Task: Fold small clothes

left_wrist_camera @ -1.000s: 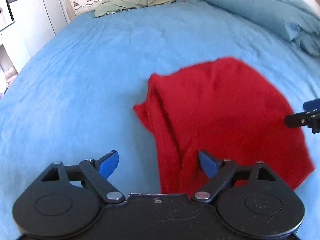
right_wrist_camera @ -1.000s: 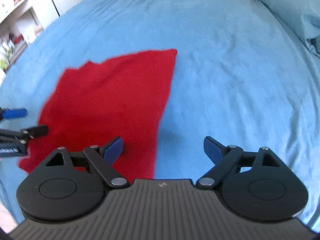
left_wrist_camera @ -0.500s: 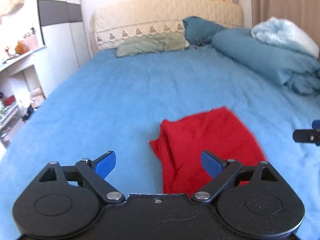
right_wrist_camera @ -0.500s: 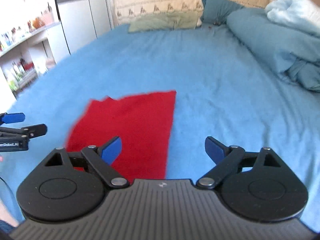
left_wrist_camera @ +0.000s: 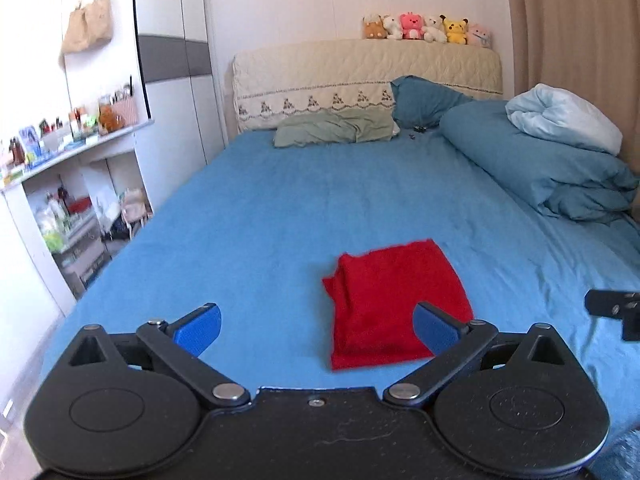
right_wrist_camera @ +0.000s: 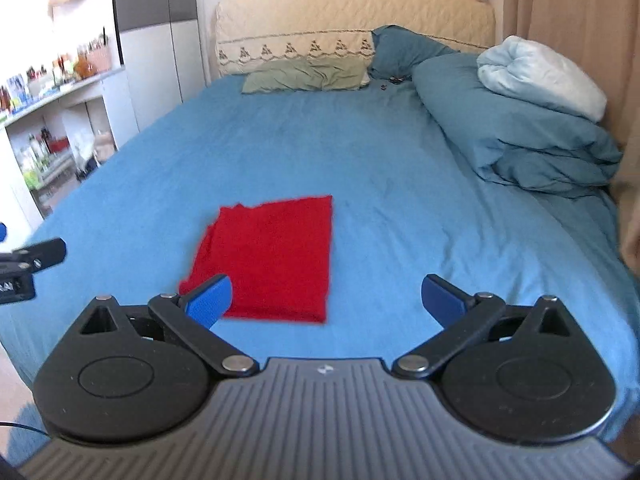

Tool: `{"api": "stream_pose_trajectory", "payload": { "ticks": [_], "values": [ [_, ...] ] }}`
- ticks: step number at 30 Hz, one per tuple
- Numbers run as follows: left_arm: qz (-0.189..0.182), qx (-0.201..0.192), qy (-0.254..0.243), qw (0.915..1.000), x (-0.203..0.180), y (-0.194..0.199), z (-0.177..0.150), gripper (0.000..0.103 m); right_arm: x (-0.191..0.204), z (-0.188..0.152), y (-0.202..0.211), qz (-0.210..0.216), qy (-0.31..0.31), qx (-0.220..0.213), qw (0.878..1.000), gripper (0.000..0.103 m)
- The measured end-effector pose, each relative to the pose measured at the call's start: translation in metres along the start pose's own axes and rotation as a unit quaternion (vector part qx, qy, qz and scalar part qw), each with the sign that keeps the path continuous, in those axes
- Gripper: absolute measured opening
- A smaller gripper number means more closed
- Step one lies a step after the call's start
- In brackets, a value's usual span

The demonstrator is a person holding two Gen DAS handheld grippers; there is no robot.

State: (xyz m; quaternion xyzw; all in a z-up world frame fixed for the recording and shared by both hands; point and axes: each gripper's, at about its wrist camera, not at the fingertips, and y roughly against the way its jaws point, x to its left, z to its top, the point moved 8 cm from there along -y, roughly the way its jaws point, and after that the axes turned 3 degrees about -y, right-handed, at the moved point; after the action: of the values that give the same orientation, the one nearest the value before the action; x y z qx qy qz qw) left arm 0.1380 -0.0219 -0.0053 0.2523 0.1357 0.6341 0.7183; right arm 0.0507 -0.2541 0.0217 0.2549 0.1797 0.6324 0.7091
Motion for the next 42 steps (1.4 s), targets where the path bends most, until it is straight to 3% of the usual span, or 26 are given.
{"api": "stream_pose_trajectory", "payload": {
  "ticks": [8,13,42],
  "values": [
    [0.001,0.022,-0.003,0.9998,-0.009,0.014,-0.044,0.103,0.006,-0.057,0.008,-0.017,0.004,0.041,0.999,0.103],
    [-0.001,0.016,0.001,0.9999,-0.009,0.017,-0.046,0.103,0.008,-0.073,0.007,-0.020,-0.006,0.056,0.998,0.103],
    [0.013,0.002,-0.019,0.9997,-0.011,0.024,-0.044,0.103,0.013,-0.072,0.013,-0.021,-0.009,0.053,0.998,0.103]
  ]
}}
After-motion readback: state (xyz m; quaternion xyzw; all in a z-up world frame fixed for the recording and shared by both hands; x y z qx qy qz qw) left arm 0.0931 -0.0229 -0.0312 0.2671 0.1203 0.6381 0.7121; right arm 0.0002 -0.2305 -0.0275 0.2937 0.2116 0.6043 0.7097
